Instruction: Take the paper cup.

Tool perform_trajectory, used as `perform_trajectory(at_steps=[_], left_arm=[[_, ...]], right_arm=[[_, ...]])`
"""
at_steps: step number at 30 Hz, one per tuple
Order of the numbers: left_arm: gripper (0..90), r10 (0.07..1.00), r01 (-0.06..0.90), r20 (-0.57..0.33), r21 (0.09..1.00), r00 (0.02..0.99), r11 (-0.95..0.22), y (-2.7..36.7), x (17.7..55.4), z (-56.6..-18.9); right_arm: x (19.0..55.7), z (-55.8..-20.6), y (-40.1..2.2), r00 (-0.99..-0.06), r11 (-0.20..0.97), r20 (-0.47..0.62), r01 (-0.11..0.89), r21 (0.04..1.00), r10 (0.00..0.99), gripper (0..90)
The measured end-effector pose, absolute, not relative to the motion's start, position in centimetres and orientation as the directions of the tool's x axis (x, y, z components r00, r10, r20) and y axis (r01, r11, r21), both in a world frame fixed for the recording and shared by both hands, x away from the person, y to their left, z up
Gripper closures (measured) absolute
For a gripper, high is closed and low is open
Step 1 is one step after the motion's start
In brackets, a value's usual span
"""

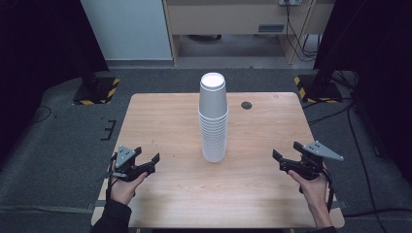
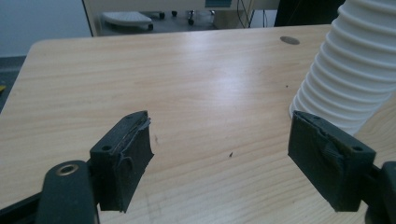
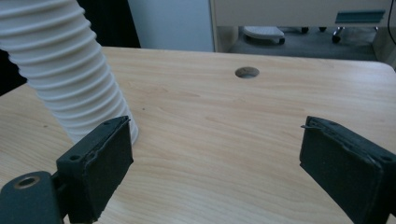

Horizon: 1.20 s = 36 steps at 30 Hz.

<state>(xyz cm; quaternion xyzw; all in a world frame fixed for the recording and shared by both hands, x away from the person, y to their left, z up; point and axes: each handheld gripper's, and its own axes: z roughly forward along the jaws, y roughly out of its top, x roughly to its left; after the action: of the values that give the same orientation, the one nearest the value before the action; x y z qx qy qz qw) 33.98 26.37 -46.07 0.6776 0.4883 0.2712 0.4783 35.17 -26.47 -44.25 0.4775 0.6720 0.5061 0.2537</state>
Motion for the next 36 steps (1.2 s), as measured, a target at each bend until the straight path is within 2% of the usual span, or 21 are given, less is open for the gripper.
perform_trajectory(at_steps=[12, 22, 36], left_arm=[[20.2, 0.903, 0.339, -0.12, 0.94, 0.414, -0.031, 24.9, 34.6, -43.5], [19.5, 0.88, 0.301, -0.131, 0.954, 0.456, -0.014, 23.0, 35.6, -41.8], [18.6, 0.839, 0.253, -0.1, 0.966, 0.535, -0.046, 19.8, 36.6, -40.0]], right_arm=[[35.6, -42.0, -24.1, -0.48, 0.049, 0.123, 0.331, 0.942, 0.869, 9.4], [36.6, -39.2, -23.4, -0.49, 0.02, 0.126, 0.281, 0.96, 0.862, 9.1], [37.4, -36.4, -22.0, -0.519, -0.007, 0.124, 0.222, 0.975, 0.845, 8.9]])
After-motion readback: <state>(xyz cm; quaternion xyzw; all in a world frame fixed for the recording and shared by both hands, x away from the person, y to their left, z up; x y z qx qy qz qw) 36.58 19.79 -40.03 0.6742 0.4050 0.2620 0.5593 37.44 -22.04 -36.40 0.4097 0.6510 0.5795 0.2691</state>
